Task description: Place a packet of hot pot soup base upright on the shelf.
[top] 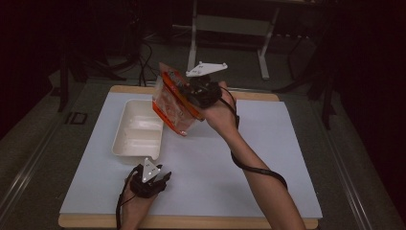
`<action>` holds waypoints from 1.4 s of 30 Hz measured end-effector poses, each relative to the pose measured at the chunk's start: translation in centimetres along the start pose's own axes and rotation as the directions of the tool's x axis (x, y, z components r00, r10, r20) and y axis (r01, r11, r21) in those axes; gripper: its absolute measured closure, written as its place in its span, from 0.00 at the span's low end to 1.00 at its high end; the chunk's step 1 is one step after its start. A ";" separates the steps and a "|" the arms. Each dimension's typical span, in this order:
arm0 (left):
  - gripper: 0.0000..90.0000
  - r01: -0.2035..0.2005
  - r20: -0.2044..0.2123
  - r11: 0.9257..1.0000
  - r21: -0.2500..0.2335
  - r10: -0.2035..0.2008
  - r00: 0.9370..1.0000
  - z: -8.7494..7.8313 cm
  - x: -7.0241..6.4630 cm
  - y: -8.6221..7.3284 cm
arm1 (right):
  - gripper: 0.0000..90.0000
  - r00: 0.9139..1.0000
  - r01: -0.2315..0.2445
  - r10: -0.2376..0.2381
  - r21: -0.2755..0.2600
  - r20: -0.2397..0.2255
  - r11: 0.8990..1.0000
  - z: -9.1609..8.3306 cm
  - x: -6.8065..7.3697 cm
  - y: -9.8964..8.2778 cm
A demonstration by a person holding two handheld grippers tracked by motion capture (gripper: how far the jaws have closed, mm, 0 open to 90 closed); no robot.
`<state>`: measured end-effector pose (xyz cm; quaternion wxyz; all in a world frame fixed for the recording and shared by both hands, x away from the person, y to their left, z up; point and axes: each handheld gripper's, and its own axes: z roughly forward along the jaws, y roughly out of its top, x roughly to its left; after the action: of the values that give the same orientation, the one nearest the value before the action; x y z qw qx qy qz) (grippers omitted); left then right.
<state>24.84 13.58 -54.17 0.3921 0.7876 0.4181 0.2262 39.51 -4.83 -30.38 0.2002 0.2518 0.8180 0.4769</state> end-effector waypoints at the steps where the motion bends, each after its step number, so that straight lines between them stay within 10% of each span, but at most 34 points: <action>1: 0.60 0.000 0.000 1.000 0.000 0.000 1.000 0.0 0.0 0.0 | 1.00 1.000 0.000 0.000 0.000 0.000 1.000 0.0 0.0 0.0; 42: 0.60 0.012 0.010 1.000 -0.003 -0.012 1.000 0.0 0.1 0.0 | 1.00 0.998 -0.057 0.055 -0.050 -0.037 0.997 5.9 1.8 2.6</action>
<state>24.86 13.65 -54.14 0.3968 0.7856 0.4203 0.2206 41.97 1.33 -30.99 0.1786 0.2612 0.8016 0.5073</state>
